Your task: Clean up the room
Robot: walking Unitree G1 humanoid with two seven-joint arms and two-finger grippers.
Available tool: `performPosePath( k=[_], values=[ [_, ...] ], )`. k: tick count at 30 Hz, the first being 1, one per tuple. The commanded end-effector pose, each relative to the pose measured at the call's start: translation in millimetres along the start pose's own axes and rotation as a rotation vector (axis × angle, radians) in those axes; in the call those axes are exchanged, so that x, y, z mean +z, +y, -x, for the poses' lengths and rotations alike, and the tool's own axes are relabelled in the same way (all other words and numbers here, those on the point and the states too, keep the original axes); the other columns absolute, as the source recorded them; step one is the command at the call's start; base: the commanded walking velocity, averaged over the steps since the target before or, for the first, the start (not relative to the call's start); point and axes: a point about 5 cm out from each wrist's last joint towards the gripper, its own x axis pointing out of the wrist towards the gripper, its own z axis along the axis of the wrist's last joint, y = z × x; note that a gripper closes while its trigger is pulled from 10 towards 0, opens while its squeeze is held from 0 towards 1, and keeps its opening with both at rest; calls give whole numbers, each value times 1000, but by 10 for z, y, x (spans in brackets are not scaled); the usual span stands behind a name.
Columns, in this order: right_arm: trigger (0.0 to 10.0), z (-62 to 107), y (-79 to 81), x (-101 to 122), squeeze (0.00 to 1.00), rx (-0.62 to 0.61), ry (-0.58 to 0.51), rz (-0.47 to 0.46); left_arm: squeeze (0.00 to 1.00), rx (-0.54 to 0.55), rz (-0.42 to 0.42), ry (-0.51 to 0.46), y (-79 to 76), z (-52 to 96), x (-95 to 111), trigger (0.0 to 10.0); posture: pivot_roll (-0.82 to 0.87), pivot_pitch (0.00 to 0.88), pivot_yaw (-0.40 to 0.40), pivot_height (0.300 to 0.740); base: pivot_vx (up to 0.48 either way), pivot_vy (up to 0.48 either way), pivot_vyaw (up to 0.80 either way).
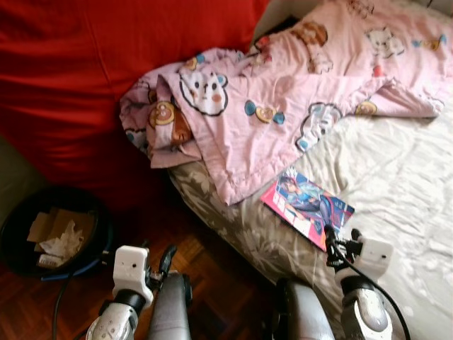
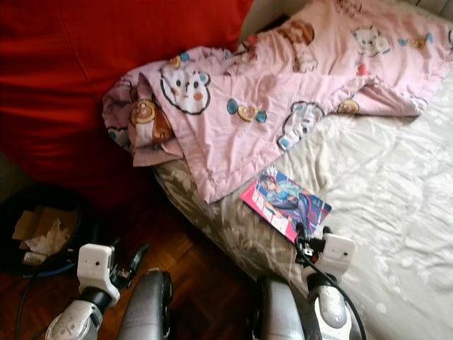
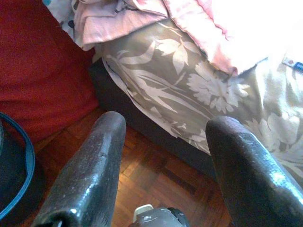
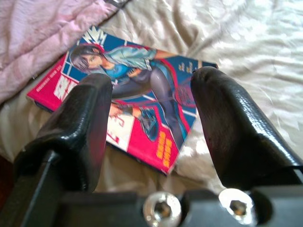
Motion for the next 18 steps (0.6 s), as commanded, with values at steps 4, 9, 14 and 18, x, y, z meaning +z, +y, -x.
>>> performPosePath(
  k=[4, 9, 14, 18],
  values=[
    [10000, -72, -186, -49, 0, -118, 60, -51, 0, -3, 1, 24, -6, 42, -34, 10000, 88, 263, -2, 593, 136, 0, 0],
    [10000, -257, -425, -21, 0, -221, 139, -20, 0, -9, 1, 22, -14, 44, -28, 10000, 96, 262, -2, 593, 0, 0, 0],
    [10000, -345, -687, -93, 0, -248, 354, 175, 0, -7, 0, 22, -13, 57, -18, 10000, 100, 273, 0, 593, 0, 0, 0],
    [10000, -451, -778, 15, 1000, -143, 419, 318, 0, -4, -4, 25, 8, 87, -13, 10000, 116, 289, 3, 593, 0, 0, 0]
  ],
)
